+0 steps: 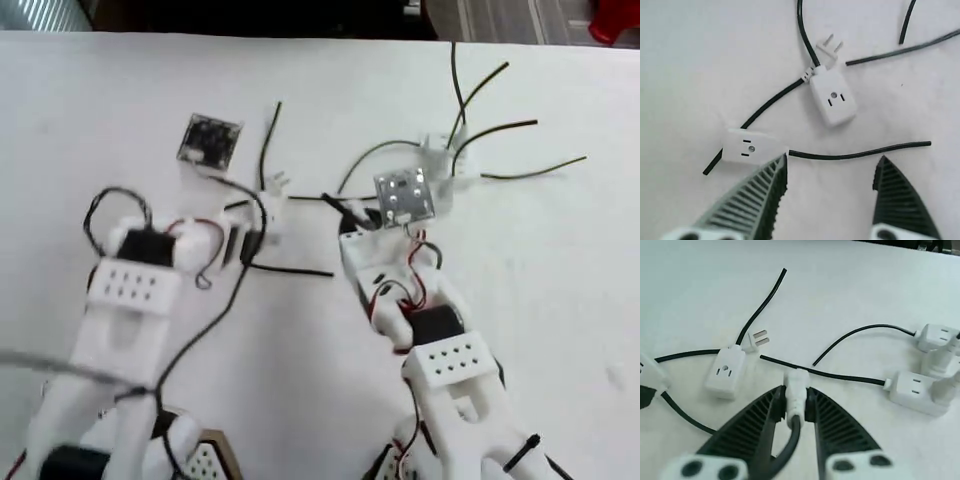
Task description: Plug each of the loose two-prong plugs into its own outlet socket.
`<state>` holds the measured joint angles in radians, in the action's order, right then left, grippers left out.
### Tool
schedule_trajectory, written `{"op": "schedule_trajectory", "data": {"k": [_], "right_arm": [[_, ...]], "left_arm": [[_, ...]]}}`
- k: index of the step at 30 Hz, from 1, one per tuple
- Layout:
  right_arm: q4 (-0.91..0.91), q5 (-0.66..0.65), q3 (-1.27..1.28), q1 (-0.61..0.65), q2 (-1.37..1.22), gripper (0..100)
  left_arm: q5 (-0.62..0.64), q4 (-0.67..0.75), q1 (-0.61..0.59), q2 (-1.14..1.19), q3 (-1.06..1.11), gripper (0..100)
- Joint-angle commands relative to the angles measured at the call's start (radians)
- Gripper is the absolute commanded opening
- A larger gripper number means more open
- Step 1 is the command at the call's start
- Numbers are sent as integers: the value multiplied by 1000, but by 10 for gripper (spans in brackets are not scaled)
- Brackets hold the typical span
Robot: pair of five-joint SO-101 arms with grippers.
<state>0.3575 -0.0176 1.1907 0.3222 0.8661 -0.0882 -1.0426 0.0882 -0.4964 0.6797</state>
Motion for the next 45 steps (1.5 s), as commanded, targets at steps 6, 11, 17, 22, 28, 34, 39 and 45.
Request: {"op": "schedule_trajectory", "data": {"k": [6,11,17,22,28,34,39,45], "right_arm": [[-47,8,-8,-45,25,17],[-48,6,-41,-162,25,17],[-48,6,-43,-170,25,17],[-48,6,-43,-168,25,17],[-45,6,-41,-168,25,17],[-44,6,-41,-168,25,17],[-44,6,-41,-168,25,17],[-44,6,-41,-168,25,17]], "left_arm": [[8,-201,4,512,-499,286],[-55,-304,62,734,-761,282],[-55,-376,107,929,-1003,271],[-55,-384,91,1078,-1096,272],[-61,-390,85,1178,-1129,272],[-89,-388,-35,1210,-1131,274],[-126,-397,-94,1208,-1128,271],[-130,-405,-94,1205,-1132,190]]}}
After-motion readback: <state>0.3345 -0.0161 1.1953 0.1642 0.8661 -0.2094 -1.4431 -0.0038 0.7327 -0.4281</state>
